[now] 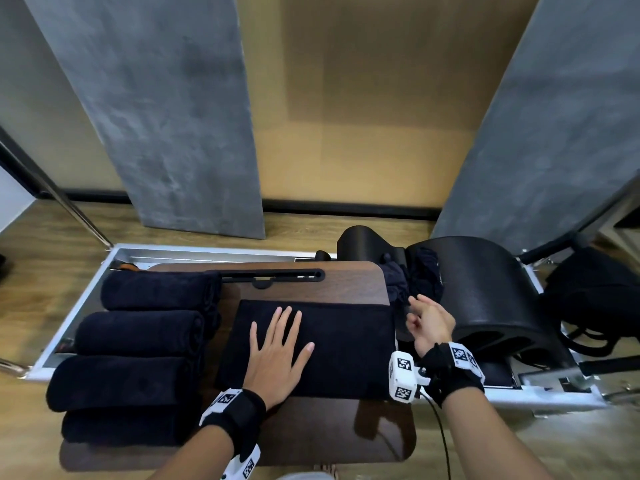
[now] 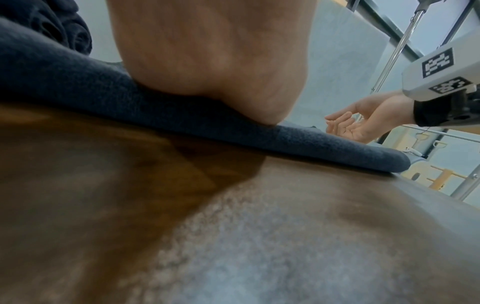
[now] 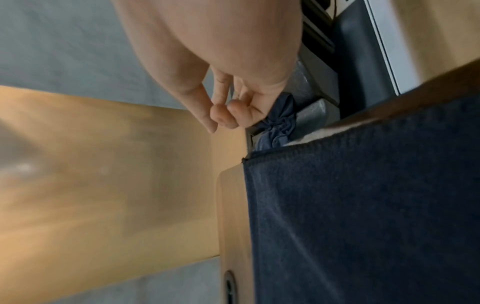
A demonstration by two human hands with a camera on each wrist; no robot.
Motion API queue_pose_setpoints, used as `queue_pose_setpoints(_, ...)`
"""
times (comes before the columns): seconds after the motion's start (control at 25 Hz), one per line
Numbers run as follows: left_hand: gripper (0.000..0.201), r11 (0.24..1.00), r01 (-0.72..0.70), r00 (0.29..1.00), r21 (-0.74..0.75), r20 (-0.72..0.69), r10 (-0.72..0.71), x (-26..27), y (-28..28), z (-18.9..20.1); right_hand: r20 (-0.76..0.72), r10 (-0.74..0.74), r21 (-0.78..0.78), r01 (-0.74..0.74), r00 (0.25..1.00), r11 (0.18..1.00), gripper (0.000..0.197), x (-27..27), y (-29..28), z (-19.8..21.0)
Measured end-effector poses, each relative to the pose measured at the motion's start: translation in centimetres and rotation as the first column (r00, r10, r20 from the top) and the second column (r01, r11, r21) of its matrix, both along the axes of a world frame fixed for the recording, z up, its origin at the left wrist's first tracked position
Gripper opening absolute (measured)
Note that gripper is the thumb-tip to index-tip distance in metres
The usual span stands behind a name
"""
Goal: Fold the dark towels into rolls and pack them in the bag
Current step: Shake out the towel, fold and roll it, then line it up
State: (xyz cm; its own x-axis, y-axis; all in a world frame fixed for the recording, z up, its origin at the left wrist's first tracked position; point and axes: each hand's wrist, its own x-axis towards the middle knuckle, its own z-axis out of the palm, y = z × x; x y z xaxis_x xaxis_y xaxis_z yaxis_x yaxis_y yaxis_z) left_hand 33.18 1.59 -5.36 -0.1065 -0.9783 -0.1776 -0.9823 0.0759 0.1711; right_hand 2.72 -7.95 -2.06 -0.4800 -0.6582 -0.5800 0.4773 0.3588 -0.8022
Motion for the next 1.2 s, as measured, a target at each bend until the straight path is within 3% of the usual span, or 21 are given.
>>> queue_pose_setpoints(0.08,0.075,1.000,-0.010,1.000,-0.002,0.001,0.010,-0.1,0.0,0.1,-0.152,0.120,-0.003,-0.122,0.981,0.993,0.019,0.1,0.2,0.1)
queue_pose_setpoints(0.16,0.075,1.000,-0.016,1.000,-0.009,-0.001,0.016,-0.3,0.1,0.1,-0.355,0.327,0.040,-0.335,0.876,0.941,0.022,0.6,0.7,0.2)
queue_pose_setpoints(0.2,0.075,1.000,-0.018,1.000,-0.016,-0.007,0.018,-0.3,0.1,0.1,-0.469,0.432,0.092,-0.444,0.770,0.891,0.024,1.0,1.0,0.3)
queue_pose_setpoints(0.28,0.072,0.999,-0.028,0.999,-0.037,-0.045,0.027,-0.4,0.2,0.3,-0.677,0.579,0.257,-0.592,0.454,0.764,0.025,1.6,1.5,0.5)
queue_pose_setpoints(0.36,0.065,0.995,-0.070,0.990,-0.074,-0.124,0.061,-0.3,-0.1,0.6,-0.778,0.606,0.384,-0.636,0.167,0.669,0.023,1.8,1.8,0.4)
queue_pose_setpoints(0.44,0.056,0.985,-0.137,0.975,-0.108,-0.188,0.115,0.3,-0.9,1.3,-0.787,0.617,0.466,-0.645,0.012,0.606,0.020,1.9,1.8,0.6)
queue_pose_setpoints(0.52,0.048,0.977,-0.168,0.975,-0.131,-0.167,0.145,1.2,-2.1,2.1,-0.767,0.636,0.535,-0.628,-0.083,0.565,0.016,1.9,1.5,0.9)
queue_pose_setpoints(0.68,0.023,0.979,-0.171,0.985,-0.108,-0.049,0.166,2.8,-4.3,3.3,-0.744,0.661,0.567,-0.618,-0.100,0.544,0.014,1.8,0.7,1.5)
queue_pose_setpoints(0.8,0.019,0.984,-0.174,0.985,-0.044,0.001,0.174,3.8,-5.3,3.6,-0.728,0.679,0.576,-0.616,-0.088,0.538,0.013,1.7,0.5,1.7)
queue_pose_setpoints(0.92,0.016,0.978,-0.192,0.981,-0.085,0.005,0.193,4.5,-5.7,3.9,-0.755,0.655,0.529,-0.631,-0.045,0.567,0.011,1.5,0.0,2.0)
queue_pose_setpoints(1.08,0.022,0.960,-0.248,0.969,-0.127,-0.012,0.248,4.3,-6.5,4.9,-0.781,0.610,0.411,-0.625,0.134,0.664,0.009,1.9,-1.4,2.4)
queue_pose_setpoints(1.2,0.051,0.949,-0.295,0.955,-0.109,-0.028,0.294,3.3,-6.0,5.0,-0.804,0.578,0.381,-0.627,0.138,0.679,0.018,2.5,-1.1,2.1)
